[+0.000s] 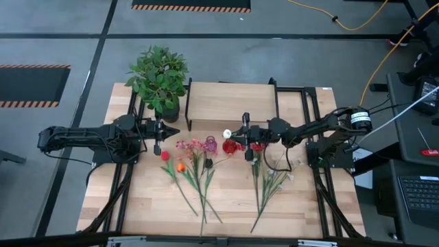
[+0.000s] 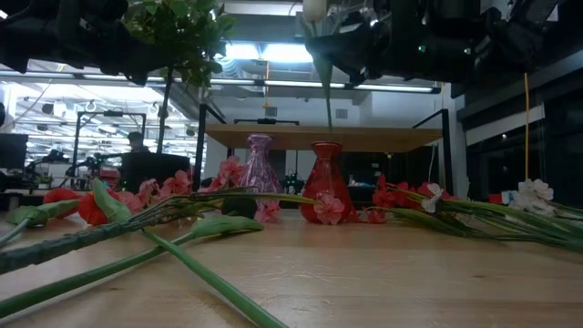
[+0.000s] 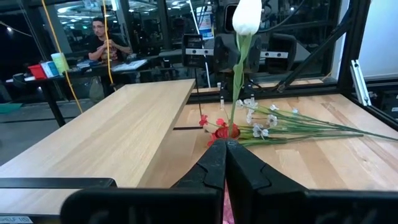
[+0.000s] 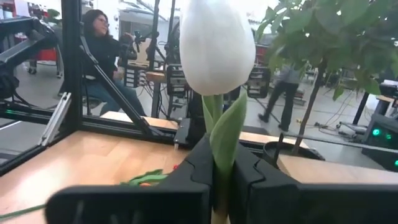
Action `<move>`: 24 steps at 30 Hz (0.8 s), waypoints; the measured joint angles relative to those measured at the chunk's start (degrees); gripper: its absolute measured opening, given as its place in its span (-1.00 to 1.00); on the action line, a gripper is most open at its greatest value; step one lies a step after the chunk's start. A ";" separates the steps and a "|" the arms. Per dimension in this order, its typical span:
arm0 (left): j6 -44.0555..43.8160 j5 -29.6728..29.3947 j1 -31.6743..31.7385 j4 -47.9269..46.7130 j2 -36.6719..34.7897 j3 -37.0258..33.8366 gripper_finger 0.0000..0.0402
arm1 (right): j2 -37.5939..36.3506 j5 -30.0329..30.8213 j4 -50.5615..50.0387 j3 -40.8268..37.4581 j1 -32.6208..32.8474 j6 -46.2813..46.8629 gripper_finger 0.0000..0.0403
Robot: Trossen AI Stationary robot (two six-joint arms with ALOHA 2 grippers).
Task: Pick and place flowers into a vace then onto a shelf
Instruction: Put the white flower into the red vase
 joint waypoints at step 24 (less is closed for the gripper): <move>0.02 -0.15 -0.02 0.00 -0.02 0.00 -0.99 | -0.04 4.28 -10.90 0.02 -2.83 1.54 -0.62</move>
